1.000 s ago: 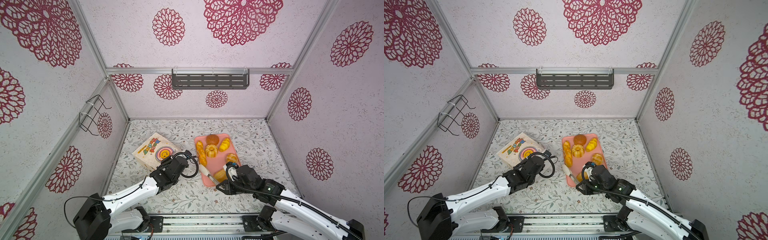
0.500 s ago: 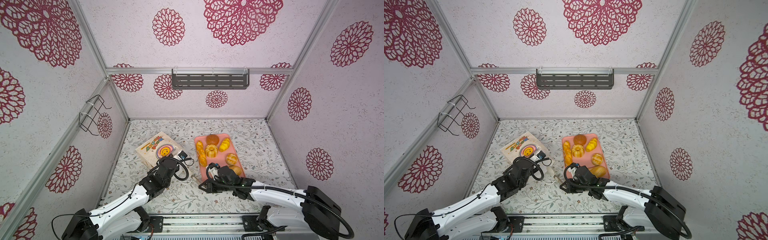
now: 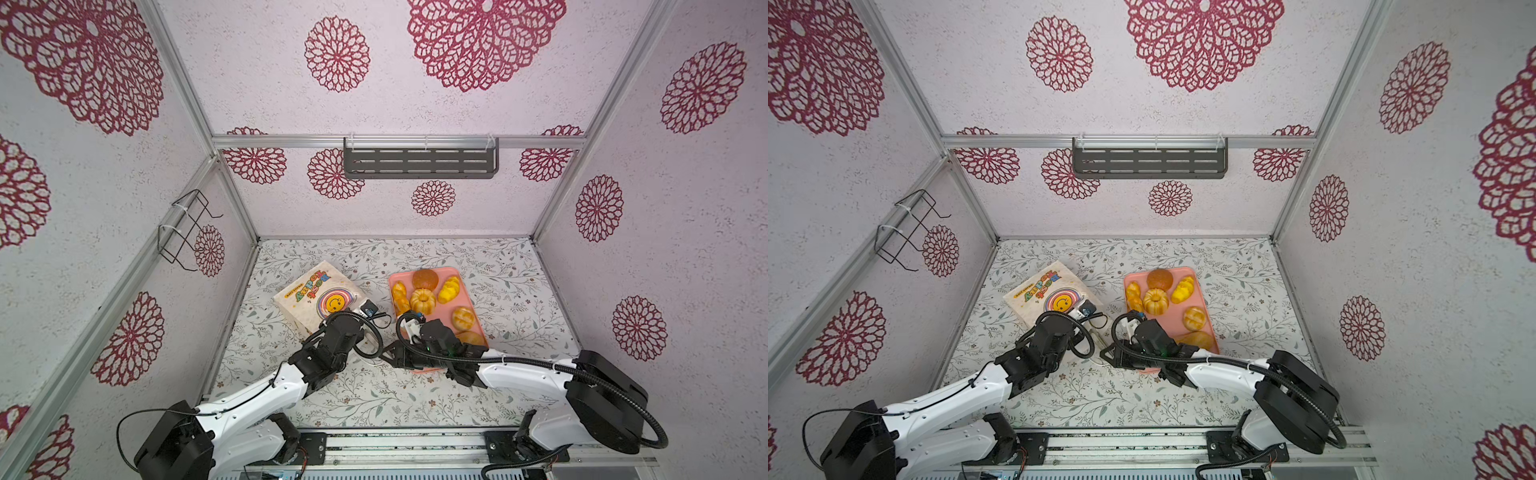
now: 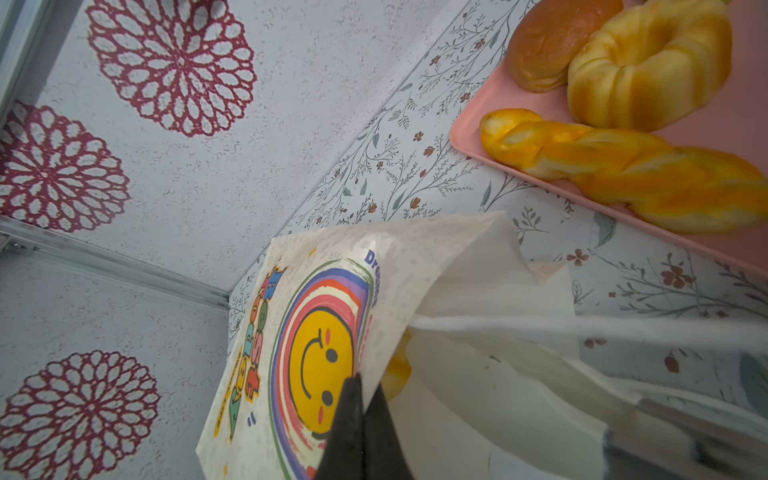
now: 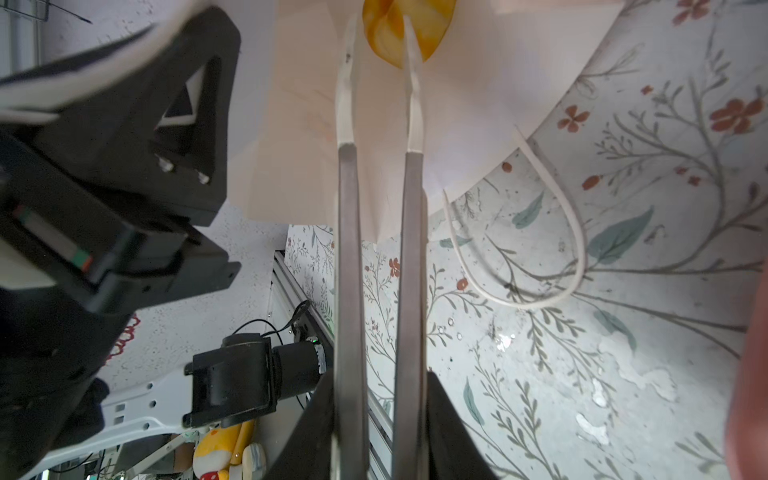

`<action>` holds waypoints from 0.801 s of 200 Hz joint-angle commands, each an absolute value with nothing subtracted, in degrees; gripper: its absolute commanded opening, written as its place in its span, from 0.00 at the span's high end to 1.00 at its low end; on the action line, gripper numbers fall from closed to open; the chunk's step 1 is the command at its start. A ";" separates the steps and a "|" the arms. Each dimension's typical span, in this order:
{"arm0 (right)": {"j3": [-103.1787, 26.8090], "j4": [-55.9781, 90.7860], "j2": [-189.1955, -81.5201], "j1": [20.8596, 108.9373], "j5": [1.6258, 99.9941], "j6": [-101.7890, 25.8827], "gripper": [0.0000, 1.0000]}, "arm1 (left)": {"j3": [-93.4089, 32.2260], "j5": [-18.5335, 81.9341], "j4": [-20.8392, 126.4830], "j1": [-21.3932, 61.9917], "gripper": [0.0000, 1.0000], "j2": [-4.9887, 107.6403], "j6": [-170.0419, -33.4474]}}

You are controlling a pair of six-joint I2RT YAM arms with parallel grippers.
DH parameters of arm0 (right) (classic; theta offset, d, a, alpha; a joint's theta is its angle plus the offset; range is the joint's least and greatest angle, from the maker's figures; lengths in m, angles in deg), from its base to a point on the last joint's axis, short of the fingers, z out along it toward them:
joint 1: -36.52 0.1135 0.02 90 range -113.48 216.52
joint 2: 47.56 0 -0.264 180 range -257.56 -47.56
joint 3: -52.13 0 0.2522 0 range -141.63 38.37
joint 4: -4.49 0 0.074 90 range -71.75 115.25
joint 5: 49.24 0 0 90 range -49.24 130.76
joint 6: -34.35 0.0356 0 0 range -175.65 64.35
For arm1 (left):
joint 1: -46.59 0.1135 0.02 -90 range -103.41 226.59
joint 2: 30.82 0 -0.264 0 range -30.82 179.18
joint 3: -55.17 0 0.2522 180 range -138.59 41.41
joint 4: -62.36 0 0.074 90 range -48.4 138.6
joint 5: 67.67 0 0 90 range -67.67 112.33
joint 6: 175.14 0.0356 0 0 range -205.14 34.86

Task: Take the fake bread out of the paper bag
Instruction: 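Tilt the bag with the left gripper while right tongs enter its mouth, then close the right tongs on the yellow ring bread inside the bag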

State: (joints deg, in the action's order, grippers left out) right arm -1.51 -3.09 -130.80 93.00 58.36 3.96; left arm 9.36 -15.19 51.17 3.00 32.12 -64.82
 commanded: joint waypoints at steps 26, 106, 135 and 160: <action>-9.95 -5.89 -139.56 93.12 58.34 3.37 0.65 | 9.33 -14.81 55.69 3.00 1.00 31.73 -72.18; -20.25 2.73 -146.68 93.12 52.80 0.41 0.62 | 9.59 -14.08 55.73 2.82 1.00 31.96 -73.32; -21.93 3.67 -147.67 93.03 51.51 0.99 0.62 | 9.99 -13.85 56.66 2.73 1.00 32.29 -73.65; -25.97 8.42 -149.70 93.07 49.82 -0.47 0.62 | 10.62 -14.24 57.67 2.56 1.00 32.55 -74.16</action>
State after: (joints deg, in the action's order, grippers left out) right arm -21.38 5.78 -148.46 92.98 52.70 2.21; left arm 9.55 -14.75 53.97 2.97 32.23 -73.13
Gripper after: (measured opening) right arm 0.383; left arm 0.045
